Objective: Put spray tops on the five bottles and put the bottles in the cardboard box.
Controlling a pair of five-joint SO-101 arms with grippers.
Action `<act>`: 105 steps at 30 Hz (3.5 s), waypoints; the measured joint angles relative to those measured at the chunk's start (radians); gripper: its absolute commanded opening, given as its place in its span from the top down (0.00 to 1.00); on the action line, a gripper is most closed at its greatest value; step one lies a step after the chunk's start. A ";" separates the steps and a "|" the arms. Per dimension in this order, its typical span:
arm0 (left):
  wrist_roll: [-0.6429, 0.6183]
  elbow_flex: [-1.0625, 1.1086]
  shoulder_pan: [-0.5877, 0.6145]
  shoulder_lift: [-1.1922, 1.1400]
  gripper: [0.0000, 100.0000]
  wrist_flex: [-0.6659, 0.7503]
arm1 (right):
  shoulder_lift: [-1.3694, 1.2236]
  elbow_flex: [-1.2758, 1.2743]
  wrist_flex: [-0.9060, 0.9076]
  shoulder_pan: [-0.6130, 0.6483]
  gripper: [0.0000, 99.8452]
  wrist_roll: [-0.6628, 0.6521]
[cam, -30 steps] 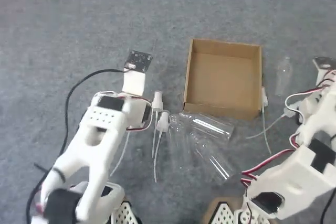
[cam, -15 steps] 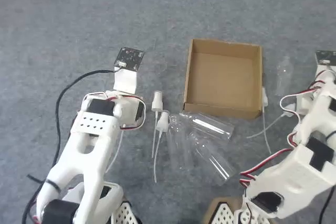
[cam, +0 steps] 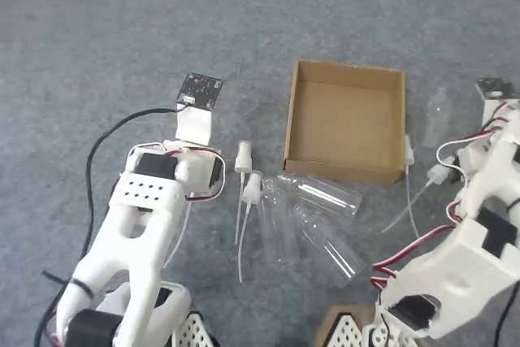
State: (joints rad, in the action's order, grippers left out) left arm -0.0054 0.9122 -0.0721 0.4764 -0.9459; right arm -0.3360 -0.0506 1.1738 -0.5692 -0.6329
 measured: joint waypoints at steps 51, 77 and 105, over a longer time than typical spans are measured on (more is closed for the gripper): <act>0.005 -0.015 0.000 0.000 0.99 0.000 | -0.020 0.037 0.095 -0.178 0.99 -0.157; -0.137 -0.585 0.000 0.565 0.99 -0.158 | 0.918 -0.431 -0.098 1.034 0.99 0.384; -0.537 -0.308 0.255 0.569 0.99 0.242 | 0.937 -0.802 -0.661 1.401 0.99 0.433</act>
State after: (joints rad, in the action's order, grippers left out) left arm -0.5424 0.6038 0.1826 1.0457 -0.7035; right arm 0.6015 -0.8531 0.5125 0.8316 -0.2002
